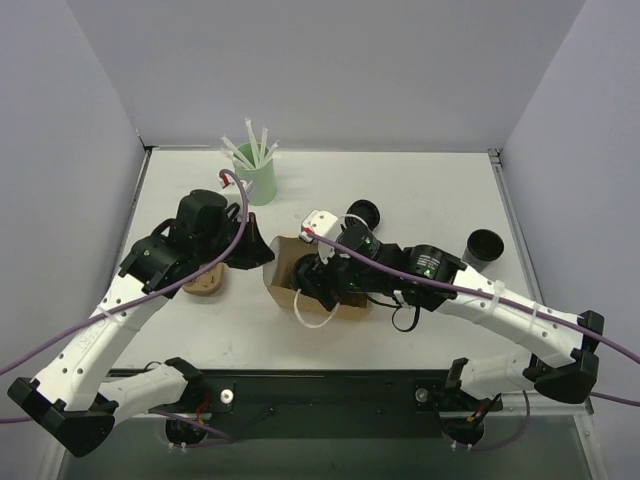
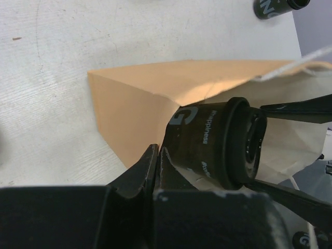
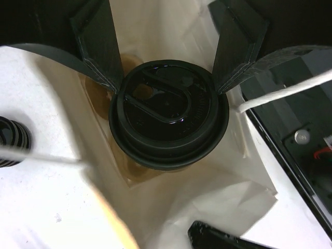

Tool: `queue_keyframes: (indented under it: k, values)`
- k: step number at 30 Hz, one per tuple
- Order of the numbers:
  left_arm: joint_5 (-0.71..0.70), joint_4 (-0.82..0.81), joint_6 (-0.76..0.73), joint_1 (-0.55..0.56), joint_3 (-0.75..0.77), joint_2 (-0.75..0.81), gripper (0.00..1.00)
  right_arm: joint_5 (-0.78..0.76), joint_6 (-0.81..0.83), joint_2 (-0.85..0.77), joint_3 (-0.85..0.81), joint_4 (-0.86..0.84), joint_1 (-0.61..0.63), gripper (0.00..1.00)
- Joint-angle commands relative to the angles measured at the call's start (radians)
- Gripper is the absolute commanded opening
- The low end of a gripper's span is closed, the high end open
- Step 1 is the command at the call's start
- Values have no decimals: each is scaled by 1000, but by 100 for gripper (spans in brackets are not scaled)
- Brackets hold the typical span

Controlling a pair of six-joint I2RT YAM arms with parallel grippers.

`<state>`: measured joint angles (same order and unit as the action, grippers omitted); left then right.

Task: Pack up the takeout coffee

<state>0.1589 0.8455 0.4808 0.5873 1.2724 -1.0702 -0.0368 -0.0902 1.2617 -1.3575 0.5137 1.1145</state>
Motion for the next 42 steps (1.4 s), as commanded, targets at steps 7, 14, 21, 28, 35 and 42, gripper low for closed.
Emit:
queue_keyframes:
  k: [7, 14, 21, 28, 35, 42]
  values:
    - [30, -33, -8, -4, 67, -5, 0, -44, 127, 2, -88, 115, 33, 42]
    - [-22, 4, -38, -4, 54, -16, 0, -101, 170, -28, -138, 91, 33, 42]
    - [-88, 50, -68, -4, 84, -39, 0, -150, 132, -56, -172, 23, 15, 42]
    - [-151, 109, -71, -23, 113, -42, 0, -178, 38, -128, -186, -84, -33, 42]
    - [-266, 211, -116, -75, 130, -28, 0, -374, -43, -168, -226, 71, -94, 42]
    - [-375, 268, -119, -76, 116, -7, 0, -469, -252, -217, -193, 348, -197, 42]
